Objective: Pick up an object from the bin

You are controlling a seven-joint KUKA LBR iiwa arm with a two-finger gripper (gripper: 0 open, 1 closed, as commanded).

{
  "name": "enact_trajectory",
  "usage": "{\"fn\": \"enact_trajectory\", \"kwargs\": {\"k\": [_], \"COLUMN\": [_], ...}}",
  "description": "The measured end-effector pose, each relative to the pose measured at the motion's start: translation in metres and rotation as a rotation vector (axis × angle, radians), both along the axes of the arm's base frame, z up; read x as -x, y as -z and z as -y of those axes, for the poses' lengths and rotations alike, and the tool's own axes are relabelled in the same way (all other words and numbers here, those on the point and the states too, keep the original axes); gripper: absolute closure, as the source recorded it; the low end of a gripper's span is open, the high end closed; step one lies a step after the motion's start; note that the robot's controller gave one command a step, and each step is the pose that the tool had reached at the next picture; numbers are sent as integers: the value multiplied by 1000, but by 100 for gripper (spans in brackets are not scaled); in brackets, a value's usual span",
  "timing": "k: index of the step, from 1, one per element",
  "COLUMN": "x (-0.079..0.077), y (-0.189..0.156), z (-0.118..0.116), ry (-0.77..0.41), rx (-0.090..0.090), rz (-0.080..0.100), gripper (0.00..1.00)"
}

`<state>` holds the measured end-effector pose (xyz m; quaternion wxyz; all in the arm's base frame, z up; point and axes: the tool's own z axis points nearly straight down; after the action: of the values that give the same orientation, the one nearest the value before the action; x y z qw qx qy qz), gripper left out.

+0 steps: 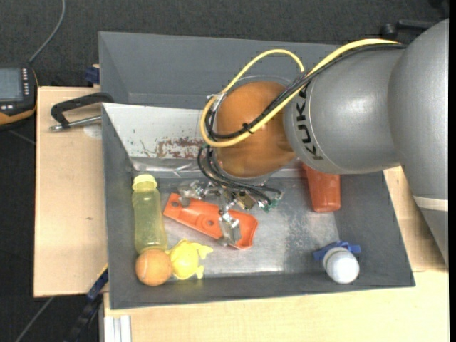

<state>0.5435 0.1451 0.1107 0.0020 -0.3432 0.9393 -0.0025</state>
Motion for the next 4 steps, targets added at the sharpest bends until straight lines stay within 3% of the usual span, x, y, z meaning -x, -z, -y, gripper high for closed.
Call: {"fn": "enact_trajectory", "kwargs": {"k": [1,2,3,4], "x": [0,20,20,20], "y": [0,-69,-69,-69], "z": [0,4,4,4], "ry": [0,-320,-320,-320], "rx": [0,-2,-2,-2], "rz": [0,5,4,4], "gripper": [0,100,0,0]}}
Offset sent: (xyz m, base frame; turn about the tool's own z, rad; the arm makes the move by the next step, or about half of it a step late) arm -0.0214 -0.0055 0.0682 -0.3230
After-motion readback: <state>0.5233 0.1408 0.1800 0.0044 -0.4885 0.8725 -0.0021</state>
